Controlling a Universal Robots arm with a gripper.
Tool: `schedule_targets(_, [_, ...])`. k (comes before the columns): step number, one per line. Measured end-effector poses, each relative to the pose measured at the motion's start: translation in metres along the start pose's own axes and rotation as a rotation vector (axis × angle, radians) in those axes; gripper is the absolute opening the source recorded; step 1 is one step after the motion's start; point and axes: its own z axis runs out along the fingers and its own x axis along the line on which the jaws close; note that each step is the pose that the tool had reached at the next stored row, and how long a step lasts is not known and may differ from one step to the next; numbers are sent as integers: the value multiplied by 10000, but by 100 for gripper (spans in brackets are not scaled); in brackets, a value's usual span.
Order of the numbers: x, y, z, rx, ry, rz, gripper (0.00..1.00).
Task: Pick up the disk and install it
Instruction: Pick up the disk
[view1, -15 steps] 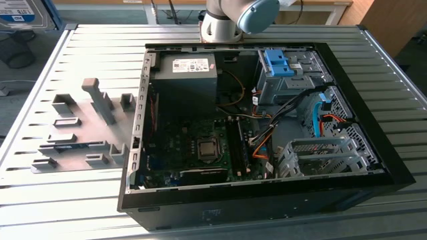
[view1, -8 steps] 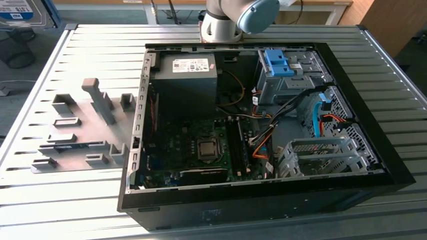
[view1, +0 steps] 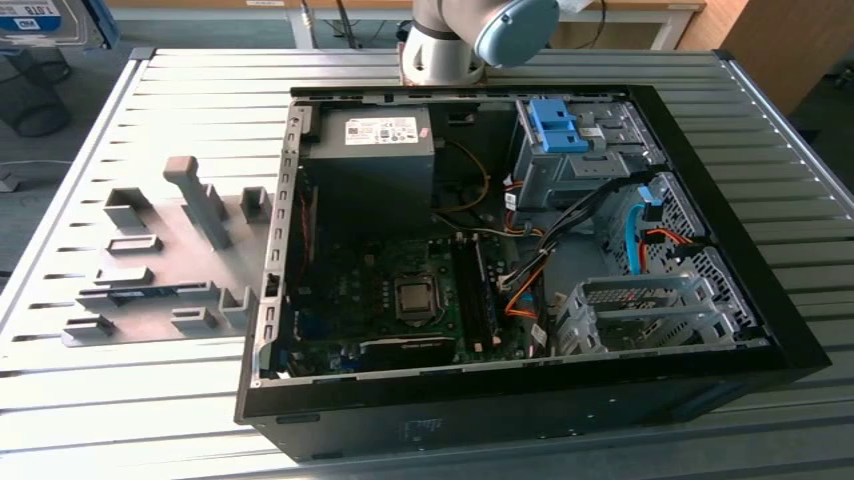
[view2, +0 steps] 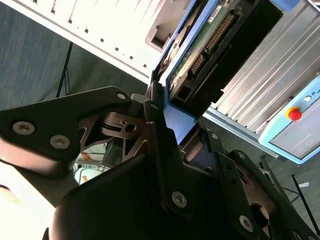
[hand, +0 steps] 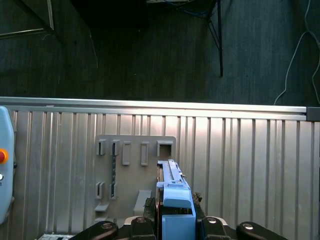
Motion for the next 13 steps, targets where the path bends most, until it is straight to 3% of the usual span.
schedule_targets(13, [0,2,-163,0,0,0,37])
